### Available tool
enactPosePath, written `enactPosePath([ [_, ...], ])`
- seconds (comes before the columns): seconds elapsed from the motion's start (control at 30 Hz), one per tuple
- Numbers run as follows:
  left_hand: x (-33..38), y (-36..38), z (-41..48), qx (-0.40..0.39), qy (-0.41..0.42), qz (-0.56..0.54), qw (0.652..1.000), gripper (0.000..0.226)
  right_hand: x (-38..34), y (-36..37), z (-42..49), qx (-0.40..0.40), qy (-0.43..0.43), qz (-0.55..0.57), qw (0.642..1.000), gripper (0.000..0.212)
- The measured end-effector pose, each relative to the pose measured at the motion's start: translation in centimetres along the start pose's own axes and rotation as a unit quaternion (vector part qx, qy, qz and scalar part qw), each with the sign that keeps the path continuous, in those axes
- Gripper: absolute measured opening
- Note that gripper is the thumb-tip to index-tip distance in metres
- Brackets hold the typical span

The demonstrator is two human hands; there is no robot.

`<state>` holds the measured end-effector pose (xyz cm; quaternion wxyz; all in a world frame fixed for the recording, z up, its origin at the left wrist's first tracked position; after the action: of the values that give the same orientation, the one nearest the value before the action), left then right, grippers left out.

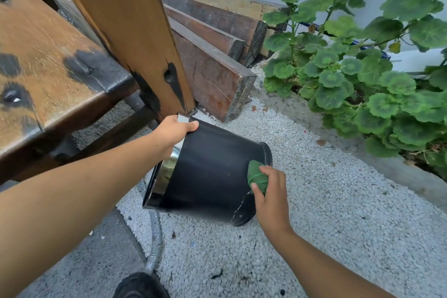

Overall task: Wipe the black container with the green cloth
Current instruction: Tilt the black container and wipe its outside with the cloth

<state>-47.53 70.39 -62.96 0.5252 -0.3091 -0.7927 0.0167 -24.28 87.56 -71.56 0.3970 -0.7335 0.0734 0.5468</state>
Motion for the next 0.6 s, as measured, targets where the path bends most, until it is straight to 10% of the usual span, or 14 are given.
enactPosePath([
  [0.37, -0.6, -1.0, 0.7, -0.01, -0.011, 0.042, 0.999, 0.053, -0.1, 1.5, -1.9, 0.016, -0.023, -0.039, 0.999, 0.046],
  [0.6, -8.4, -1.2, -5.2, -0.269, -0.132, 0.144, 0.943, 0.041, 0.2, 1.0, 0.0, -0.009, -0.02, 0.009, 1.0, 0.041],
])
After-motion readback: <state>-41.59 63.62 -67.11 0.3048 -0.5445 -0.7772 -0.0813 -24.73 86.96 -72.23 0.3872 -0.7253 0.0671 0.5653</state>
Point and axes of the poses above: each hand's wrist, its own z-axis towards the middle knuckle, its own y-axis out of the palm, x = y × z, the point moved 9 cm from there along z, towards the middle knuckle, and after that the axes turned 5 degrees about y, right-handed, at the moved point
